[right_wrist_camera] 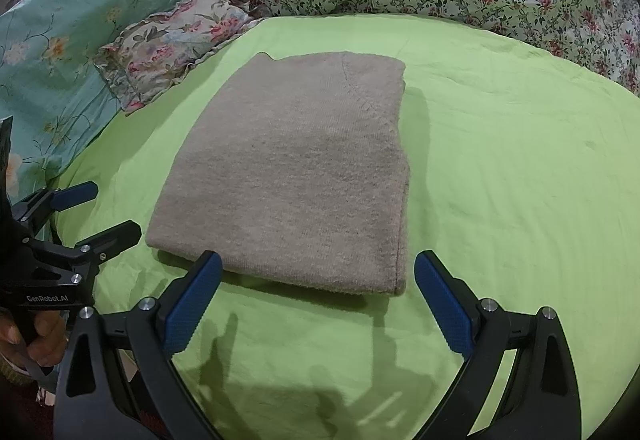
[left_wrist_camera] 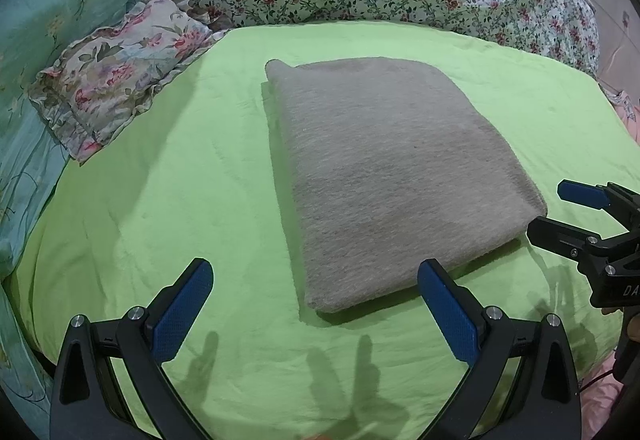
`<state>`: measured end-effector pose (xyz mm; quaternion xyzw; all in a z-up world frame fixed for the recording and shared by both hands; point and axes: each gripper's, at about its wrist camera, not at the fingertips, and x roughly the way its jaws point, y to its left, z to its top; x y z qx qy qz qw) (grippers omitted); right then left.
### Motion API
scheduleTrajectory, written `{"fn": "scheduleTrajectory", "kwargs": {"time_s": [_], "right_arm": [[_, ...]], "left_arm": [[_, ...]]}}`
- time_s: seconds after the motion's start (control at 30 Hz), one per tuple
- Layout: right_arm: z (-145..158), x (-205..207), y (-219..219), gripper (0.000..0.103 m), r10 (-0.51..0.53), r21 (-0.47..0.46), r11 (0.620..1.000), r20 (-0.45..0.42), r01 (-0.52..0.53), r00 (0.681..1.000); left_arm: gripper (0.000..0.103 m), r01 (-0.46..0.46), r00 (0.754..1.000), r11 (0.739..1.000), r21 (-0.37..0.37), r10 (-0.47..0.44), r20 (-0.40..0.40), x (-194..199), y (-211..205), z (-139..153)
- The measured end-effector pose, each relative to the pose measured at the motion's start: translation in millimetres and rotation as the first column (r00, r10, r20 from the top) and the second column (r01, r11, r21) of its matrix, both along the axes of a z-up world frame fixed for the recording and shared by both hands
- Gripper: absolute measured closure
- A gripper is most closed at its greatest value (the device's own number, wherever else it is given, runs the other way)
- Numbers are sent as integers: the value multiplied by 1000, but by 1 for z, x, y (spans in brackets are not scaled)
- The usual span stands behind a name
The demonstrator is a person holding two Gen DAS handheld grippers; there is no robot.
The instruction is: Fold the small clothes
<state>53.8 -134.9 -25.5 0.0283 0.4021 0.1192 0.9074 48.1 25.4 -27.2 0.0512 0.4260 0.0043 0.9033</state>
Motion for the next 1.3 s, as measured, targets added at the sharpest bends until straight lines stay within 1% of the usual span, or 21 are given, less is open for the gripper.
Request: {"fn": "scheduleTrajectory", "kwargs": {"time_s": [0.53, 1.3], "right_arm": [[1, 1, 0, 6, 1, 1, 1000, 2, -1, 1000], [2, 1, 2, 6, 1, 0, 1000, 3, -1, 1000]], "left_arm": [[1, 13, 1000, 1000, -6, -13, 6, 1, -5, 2], [1, 6, 1000, 1000, -4, -6, 15, -1, -6, 6]]}}
